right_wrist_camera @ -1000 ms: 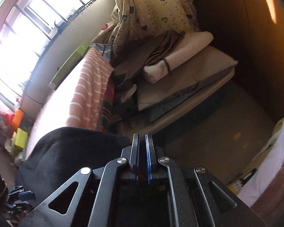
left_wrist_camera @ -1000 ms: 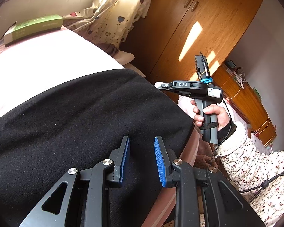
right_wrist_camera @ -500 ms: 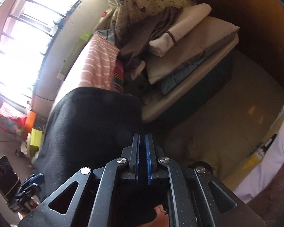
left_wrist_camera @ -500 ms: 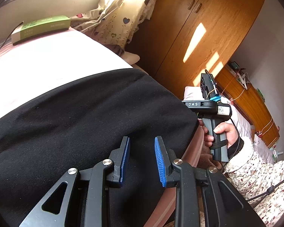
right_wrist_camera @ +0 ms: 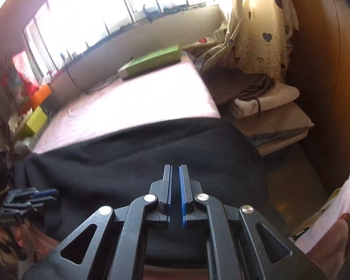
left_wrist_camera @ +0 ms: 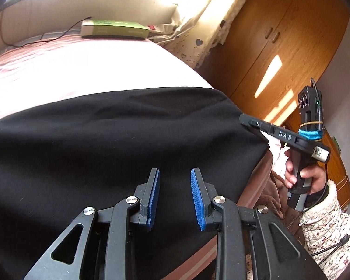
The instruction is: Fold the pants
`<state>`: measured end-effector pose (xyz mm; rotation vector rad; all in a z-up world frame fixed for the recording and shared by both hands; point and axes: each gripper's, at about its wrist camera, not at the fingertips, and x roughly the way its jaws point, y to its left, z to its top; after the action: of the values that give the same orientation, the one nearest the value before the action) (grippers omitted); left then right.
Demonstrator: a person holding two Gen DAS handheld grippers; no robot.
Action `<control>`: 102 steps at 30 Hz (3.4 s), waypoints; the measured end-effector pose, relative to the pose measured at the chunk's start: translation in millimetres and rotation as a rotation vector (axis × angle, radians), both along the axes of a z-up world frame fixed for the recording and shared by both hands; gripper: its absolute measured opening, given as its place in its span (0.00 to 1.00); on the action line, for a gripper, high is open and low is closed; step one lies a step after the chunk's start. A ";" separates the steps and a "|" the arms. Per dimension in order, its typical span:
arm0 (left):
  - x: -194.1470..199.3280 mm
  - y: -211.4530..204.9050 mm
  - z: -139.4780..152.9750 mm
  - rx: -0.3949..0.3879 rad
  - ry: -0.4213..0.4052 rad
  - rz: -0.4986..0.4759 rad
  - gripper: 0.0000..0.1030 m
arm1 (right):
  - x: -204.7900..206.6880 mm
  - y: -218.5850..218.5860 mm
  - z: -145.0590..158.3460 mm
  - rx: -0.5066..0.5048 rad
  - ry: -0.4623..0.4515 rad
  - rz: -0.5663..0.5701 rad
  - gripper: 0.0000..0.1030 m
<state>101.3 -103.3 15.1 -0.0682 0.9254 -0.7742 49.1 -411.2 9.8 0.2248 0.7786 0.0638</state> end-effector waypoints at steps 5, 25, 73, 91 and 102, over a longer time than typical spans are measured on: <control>-5.7 61.5 2.1 -0.024 -0.012 0.097 0.54 | 5.0 79.3 10.9 -0.162 -0.045 0.197 0.05; -10.2 337.8 16.2 0.010 -0.107 0.660 0.55 | 116.6 314.0 39.3 0.010 0.027 0.633 0.30; 2.8 434.2 28.2 -0.066 -0.102 0.851 0.56 | 189.7 344.1 46.2 0.219 0.186 0.861 0.44; 14.8 438.5 19.8 -0.022 -0.087 0.877 0.57 | 142.3 337.8 31.3 0.341 0.424 1.128 0.44; 16.0 436.1 16.1 -0.020 -0.081 0.902 0.57 | 185.4 332.0 12.0 0.528 0.525 1.022 0.44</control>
<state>117.2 332.8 31.2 -0.4361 0.7029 0.0529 234.6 -79.2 21.9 0.3275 1.3310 1.2263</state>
